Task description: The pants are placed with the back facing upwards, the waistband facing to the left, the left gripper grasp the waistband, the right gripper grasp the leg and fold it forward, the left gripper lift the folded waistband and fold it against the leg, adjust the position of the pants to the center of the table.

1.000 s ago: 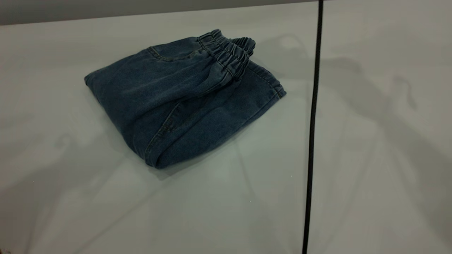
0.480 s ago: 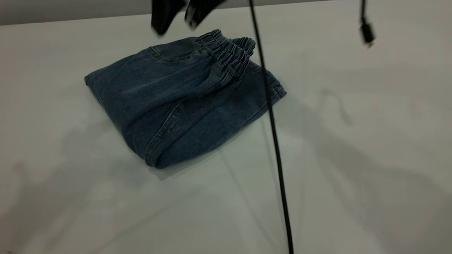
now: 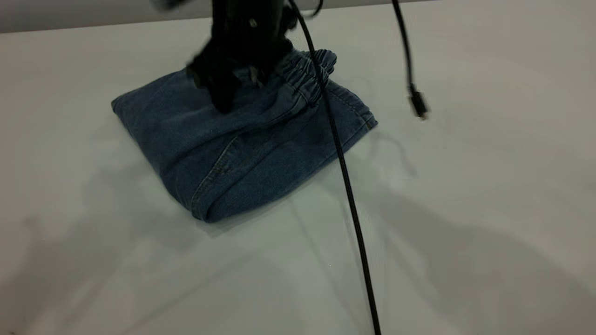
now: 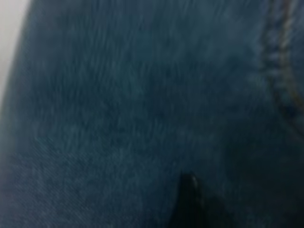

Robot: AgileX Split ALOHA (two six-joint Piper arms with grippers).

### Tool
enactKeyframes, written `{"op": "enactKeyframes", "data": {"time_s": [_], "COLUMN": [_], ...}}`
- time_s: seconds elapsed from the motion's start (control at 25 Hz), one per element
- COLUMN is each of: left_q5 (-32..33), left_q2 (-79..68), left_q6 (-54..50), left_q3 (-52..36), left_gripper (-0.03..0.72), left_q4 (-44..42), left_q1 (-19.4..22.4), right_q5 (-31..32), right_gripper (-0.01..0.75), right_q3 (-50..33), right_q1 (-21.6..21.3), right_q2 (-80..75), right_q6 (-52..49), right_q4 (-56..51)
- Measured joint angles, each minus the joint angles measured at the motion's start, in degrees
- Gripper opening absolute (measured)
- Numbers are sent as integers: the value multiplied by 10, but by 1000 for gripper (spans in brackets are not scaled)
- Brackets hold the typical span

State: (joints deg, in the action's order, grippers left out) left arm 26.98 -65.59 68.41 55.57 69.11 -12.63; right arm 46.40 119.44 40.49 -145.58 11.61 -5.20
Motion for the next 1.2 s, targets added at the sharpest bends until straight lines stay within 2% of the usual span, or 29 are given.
{"op": "enactKeyframes", "data": {"time_s": [0.24,0.52,0.88,1.2], "left_q5": [9,10,13,22], "left_q2": [0,0,0,0], "left_q6": [1,2,2,2], "left_q3": [0,0,0,0], "left_gripper": [580,580,580,580], "left_q4": [0,0,-1,-1], "left_q1": [0,0,0,0], "right_q5": [-1,10,79,126], "right_gripper": [477,477,451,442], "right_q3": [0,0,0,0], "right_q1": [0,0,0,0], "right_q2": [-20,-24,-24,-24], "right_q6": [-6,-61,-216,-349], "right_q4": [5,20,97,67]}}
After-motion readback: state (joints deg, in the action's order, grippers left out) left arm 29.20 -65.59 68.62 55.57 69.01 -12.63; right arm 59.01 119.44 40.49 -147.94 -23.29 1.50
